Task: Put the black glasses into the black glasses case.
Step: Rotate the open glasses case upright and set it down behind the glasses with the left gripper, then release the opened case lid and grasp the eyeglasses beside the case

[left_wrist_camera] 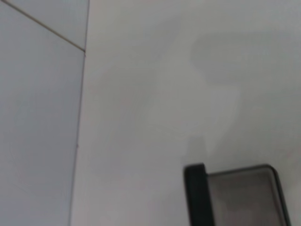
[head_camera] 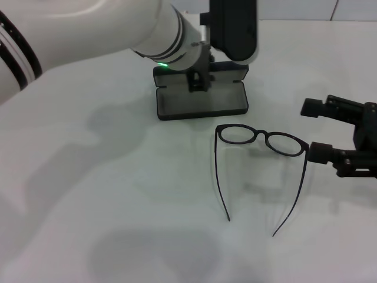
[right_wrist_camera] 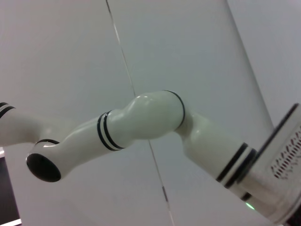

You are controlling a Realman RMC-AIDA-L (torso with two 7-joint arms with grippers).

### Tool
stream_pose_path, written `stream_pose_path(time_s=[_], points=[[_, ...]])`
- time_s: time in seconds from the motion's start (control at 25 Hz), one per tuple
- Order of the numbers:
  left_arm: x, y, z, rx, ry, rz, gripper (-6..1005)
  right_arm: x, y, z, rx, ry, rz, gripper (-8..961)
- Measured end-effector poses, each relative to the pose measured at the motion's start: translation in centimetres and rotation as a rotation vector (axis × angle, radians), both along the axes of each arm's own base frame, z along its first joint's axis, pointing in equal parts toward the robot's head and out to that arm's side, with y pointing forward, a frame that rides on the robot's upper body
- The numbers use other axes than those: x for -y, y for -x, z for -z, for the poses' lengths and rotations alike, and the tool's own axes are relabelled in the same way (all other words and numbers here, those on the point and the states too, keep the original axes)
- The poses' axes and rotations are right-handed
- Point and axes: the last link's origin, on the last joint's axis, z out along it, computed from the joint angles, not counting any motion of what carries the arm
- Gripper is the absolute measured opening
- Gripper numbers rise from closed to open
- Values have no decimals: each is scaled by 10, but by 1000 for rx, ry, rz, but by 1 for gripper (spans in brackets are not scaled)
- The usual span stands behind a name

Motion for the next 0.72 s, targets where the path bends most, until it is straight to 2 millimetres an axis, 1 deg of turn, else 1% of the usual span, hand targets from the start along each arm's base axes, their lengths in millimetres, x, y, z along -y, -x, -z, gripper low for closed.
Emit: stream_pose_path(time_s=[0.16, 0.24, 0.4, 0.48, 0.56, 0.6, 0.64, 0.72], points=[[5, -13, -5, 35, -5, 22, 371, 0, -8, -7, 16, -16, 31, 806], [12, -24, -17, 81, -13, 38, 396, -4, -14, -11, 50, -24, 61, 805], [29, -46, -54, 269, -69, 67, 411, -16, -22, -24, 154, -19, 121, 803], [39, -56, -79, 449, -81, 48, 419, -28, -22, -34, 255, 2, 155, 802], [45, -57, -98, 614, -61, -2, 426, -37, -18, -41, 350, 12, 174, 801], [47, -55, -107, 713, -40, -40, 430, -44, -12, -45, 420, 19, 181, 801], [49, -49, -116, 812, -15, -83, 428, -50, -6, -47, 472, 23, 187, 800], [49, -32, -127, 973, 31, -161, 423, -62, 5, -49, 573, 39, 196, 799]])
